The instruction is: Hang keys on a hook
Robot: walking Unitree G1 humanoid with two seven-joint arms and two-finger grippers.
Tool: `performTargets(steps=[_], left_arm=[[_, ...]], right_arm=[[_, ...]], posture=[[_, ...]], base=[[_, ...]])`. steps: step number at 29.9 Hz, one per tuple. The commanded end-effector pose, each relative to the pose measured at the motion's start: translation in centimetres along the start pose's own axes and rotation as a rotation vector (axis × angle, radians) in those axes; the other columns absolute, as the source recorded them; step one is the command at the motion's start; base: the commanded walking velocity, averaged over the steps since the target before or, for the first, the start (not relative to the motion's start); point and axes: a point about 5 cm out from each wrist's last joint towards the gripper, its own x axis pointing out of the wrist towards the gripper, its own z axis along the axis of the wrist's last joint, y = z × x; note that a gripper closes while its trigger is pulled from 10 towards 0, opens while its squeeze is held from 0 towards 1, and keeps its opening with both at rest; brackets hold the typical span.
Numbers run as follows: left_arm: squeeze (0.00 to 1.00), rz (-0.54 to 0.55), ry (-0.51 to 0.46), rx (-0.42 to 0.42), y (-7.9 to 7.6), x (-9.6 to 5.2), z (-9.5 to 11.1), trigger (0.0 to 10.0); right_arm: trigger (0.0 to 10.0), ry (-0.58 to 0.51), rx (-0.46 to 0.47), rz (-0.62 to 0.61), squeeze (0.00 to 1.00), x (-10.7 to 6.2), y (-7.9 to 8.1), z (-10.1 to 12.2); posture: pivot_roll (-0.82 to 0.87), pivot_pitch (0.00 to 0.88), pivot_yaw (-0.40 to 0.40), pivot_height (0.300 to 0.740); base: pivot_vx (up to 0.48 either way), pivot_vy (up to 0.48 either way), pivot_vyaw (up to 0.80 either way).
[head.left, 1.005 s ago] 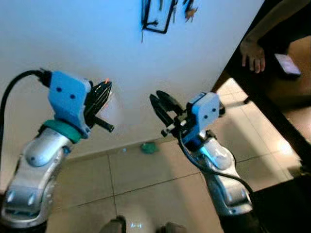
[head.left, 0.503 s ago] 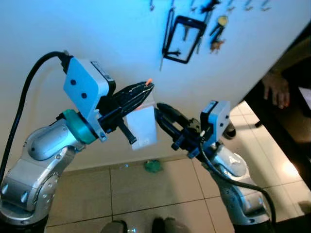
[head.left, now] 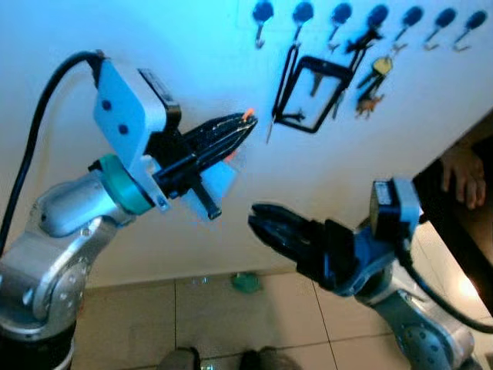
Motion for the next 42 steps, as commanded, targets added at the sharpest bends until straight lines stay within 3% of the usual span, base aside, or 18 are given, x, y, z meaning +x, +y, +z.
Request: performTargets(steps=[1,9,14,24,30,36,42], left_arm=[[0.00,-0.030,-0.002,-0.010,-0.4,0.3,0.0,10.0],[0.00,-0.033,-0.024,-0.019,-0.1,0.5,0.6,10.0],[0.00,-0.106,-0.028,-0.036,-0.5,-0.3,1.3,10.0],[0.00,-0.130,-0.068,-0.047,-0.6,0.0,1.7,10.0],[0.00,-0.207,-0.065,-0.048,-1.1,-0.2,2.1,10.0],[0.00,-0.148,-0.056,-0.049,-0.5,0.3,2.1,10.0],[0.00,-0.111,-0.040,-0.122,-0.2,0.0,1.6,10.0]], right_arm=[[10.0,0.033,0.005,-0.009,0.00,-0.5,0.0,-0.5],[10.0,0.070,0.035,-0.018,0.00,-1.0,0.1,-0.7],[10.0,0.115,0.048,-0.026,0.00,-1.5,-0.2,-1.4],[10.0,0.131,0.050,-0.036,0.00,-1.5,-0.4,-1.8],[10.0,0.144,0.056,-0.040,0.00,-1.5,-0.6,-2.3],[10.0,0.141,0.052,-0.039,0.00,-1.2,-0.7,-2.4],[10.0,0.139,0.036,-0.043,0.00,-1.0,-0.7,-2.4]], posture=[[0.05,0.092,0.028,0.740],[0.04,0.090,0.029,0.740],[0.05,0.092,0.028,0.740],[0.05,0.093,0.028,0.740],[0.05,0.093,0.027,0.740],[0.05,0.093,0.028,0.740],[0.05,0.092,0.035,0.740]], base=[[0.322,0.000,0.00],[0.314,0.000,0.00],[0.000,0.000,0.00],[0.000,0.000,0.00],[0.000,0.000,0.00],[0.000,0.000,0.00],[0.000,0.000,0.00]])
